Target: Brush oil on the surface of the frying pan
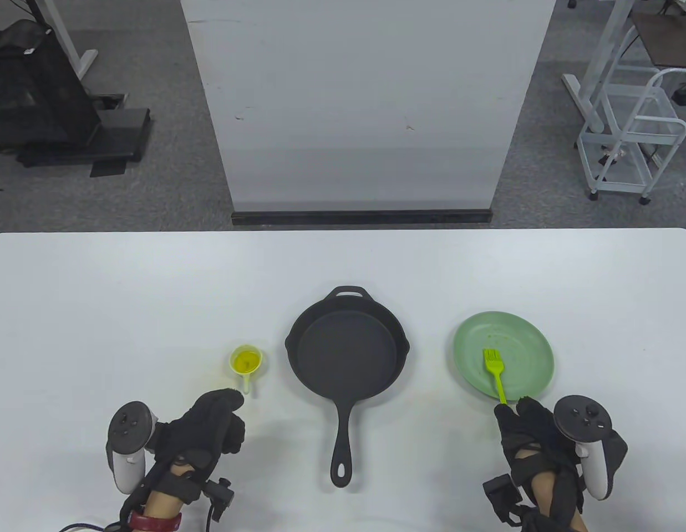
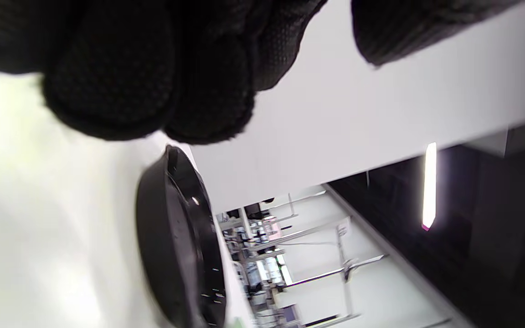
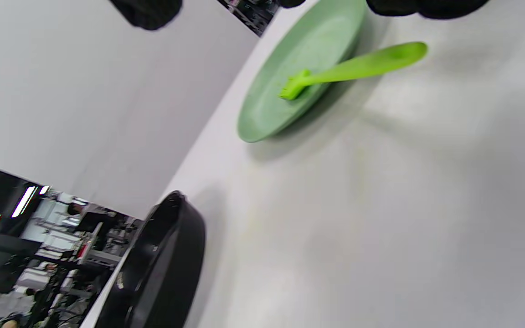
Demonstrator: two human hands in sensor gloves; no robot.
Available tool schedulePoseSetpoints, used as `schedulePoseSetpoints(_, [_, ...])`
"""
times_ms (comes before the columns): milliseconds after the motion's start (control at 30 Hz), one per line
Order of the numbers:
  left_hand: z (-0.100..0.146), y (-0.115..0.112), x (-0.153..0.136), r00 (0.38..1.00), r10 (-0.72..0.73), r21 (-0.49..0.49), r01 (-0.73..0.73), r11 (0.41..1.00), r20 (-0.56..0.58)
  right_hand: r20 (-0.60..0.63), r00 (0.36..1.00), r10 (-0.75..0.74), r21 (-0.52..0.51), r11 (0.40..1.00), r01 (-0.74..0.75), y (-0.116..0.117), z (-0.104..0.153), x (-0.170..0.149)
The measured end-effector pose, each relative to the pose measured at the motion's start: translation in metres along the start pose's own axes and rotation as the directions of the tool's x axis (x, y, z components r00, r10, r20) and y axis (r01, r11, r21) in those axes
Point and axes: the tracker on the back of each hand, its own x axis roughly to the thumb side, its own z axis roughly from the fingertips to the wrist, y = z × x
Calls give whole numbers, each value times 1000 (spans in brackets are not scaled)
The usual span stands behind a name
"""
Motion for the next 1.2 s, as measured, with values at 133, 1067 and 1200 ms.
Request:
schedulePoseSetpoints(133, [3,0,31,934,-355,23,354,935,39,165,977,139,-31,990,-135,9,21,30])
schedulePoseSetpoints(1067, [22,-10,28,466,-881,57,885,462,-84,383,595,707,-340,707,-621,112,36,46])
schedulePoseSetpoints(1200, [21,-9,24,472,-876,43,881,470,-95,392,601,697,-393,717,-576,111,40,43])
